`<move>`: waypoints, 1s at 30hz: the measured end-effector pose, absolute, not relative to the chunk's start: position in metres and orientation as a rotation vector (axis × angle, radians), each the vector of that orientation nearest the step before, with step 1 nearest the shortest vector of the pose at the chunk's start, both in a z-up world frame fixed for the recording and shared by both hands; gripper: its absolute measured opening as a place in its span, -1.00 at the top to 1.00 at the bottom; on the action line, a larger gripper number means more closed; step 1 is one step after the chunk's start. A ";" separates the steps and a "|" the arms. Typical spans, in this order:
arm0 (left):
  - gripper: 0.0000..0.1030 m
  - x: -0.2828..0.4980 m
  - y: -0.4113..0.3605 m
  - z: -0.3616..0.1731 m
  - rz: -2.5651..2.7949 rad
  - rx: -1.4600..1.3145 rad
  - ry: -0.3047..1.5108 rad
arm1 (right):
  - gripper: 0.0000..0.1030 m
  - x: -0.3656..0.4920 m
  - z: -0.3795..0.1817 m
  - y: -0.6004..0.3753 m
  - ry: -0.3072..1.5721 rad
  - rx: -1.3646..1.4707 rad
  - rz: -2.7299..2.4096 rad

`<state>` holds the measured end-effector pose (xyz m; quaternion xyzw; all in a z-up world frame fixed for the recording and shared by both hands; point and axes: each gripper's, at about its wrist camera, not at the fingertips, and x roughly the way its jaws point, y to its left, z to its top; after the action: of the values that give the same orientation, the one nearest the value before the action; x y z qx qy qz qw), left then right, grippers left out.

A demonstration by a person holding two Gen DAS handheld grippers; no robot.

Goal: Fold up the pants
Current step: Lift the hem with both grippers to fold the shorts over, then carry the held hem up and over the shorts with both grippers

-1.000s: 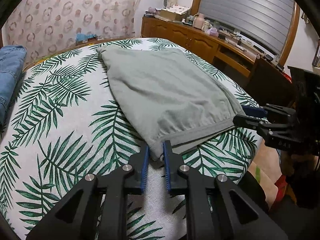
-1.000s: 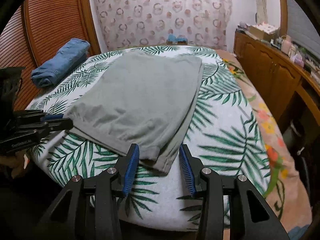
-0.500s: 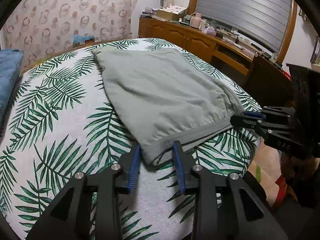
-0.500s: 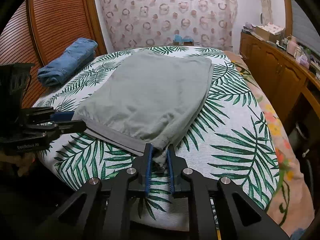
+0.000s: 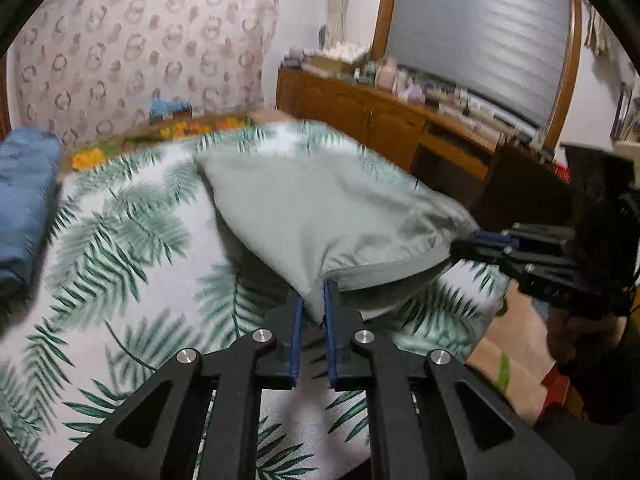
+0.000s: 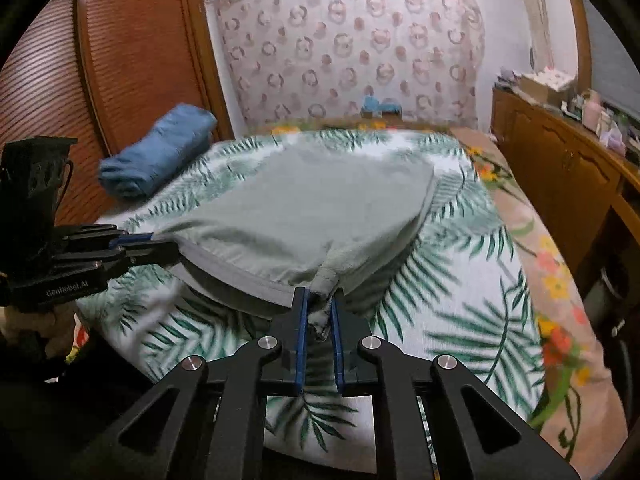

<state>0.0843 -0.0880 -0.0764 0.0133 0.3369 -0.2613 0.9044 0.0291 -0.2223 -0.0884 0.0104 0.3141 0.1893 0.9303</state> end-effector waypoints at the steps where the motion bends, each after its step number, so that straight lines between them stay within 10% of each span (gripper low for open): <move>1: 0.79 0.082 -0.086 -0.069 -0.542 0.023 0.679 | 0.80 0.027 -0.082 -0.222 0.625 0.020 0.394; 30: 0.80 0.026 -0.027 0.068 -0.502 -0.005 0.306 | 0.80 -0.044 0.024 -0.214 0.263 -0.122 0.525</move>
<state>0.0263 -0.0269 0.0677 -0.0023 0.1508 -0.2475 0.9571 -0.0444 -0.2141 0.0238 -0.0600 0.1296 0.2587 0.9553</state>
